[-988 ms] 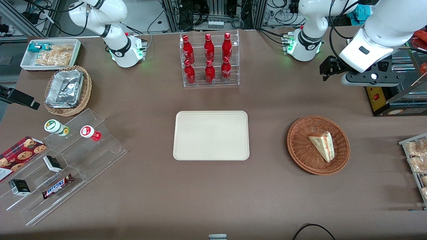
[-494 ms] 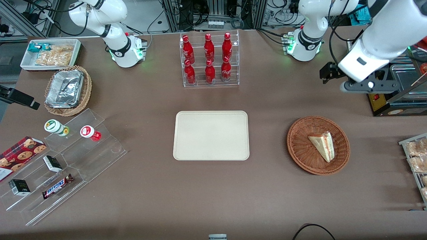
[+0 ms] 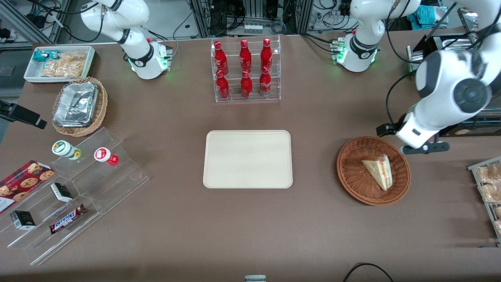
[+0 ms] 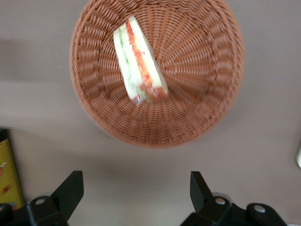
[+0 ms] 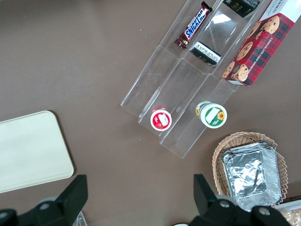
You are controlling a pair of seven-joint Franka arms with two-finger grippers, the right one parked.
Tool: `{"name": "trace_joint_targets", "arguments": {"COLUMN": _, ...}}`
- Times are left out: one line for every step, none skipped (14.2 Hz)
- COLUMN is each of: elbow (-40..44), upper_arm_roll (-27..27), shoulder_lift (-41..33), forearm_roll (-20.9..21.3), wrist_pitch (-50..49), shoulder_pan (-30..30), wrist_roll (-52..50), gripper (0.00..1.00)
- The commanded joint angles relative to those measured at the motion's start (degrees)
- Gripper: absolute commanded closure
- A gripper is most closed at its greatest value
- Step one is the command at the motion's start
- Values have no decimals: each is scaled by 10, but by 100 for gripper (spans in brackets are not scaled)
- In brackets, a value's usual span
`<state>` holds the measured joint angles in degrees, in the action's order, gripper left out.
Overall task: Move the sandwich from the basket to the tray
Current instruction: 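Move the left gripper down over the sandwich in the wicker basket, then lower the left gripper and close it on the sandwich wedge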
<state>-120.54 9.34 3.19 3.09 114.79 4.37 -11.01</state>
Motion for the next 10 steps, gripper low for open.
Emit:
{"name": "trace_joint_targets", "arguments": {"elbow": -67, "upper_arm_roll": -3, "shoulder_lift": 0, "forearm_roll": -14, "wrist_pitch": 82, "shoulder_pan": 17, "wrist_roll": -37, "gripper": 0}}
{"name": "trace_joint_targets", "arguments": {"elbow": -66, "upper_arm_roll": -3, "shoulder_lift": 13, "forearm_roll": -20, "wrist_pitch": 87, "shoulder_pan": 17, "wrist_roll": -66, "gripper": 0}}
{"name": "trace_joint_targets", "arguments": {"elbow": -66, "upper_arm_roll": -3, "shoulder_lift": 23, "forearm_roll": -23, "wrist_pitch": 98, "shoulder_pan": 18, "wrist_roll": -100, "gripper": 0}}
{"name": "trace_joint_targets", "arguments": {"elbow": -66, "upper_arm_roll": -3, "shoulder_lift": 32, "forearm_roll": -22, "wrist_pitch": 111, "shoulder_pan": 18, "wrist_roll": -137, "gripper": 0}}
{"name": "trace_joint_targets", "arguments": {"elbow": -65, "upper_arm_roll": -3, "shoulder_lift": 41, "forearm_roll": -22, "wrist_pitch": 117, "shoulder_pan": 18, "wrist_roll": -165, "gripper": 0}}
{"name": "trace_joint_targets", "arguments": {"elbow": -66, "upper_arm_roll": -3, "shoulder_lift": 49, "forearm_roll": -22, "wrist_pitch": 119, "shoulder_pan": 18, "wrist_roll": -173, "gripper": 0}}
{"name": "trace_joint_targets", "arguments": {"elbow": -66, "upper_arm_roll": -3, "shoulder_lift": 58, "forearm_roll": -22, "wrist_pitch": 127, "shoulder_pan": 29, "wrist_roll": -174, "gripper": 0}}
{"name": "trace_joint_targets", "arguments": {"elbow": -66, "upper_arm_roll": -3, "shoulder_lift": 70, "forearm_roll": -24, "wrist_pitch": 146, "shoulder_pan": 38, "wrist_roll": -176, "gripper": 0}}
{"name": "trace_joint_targets", "arguments": {"elbow": -64, "upper_arm_roll": -3, "shoulder_lift": 82, "forearm_roll": -34, "wrist_pitch": 169, "shoulder_pan": 38, "wrist_roll": -177, "gripper": 0}}
{"name": "trace_joint_targets", "arguments": {"elbow": -64, "upper_arm_roll": -3, "shoulder_lift": 92, "forearm_roll": -56, "wrist_pitch": 195, "shoulder_pan": 38, "wrist_roll": -177, "gripper": 0}}
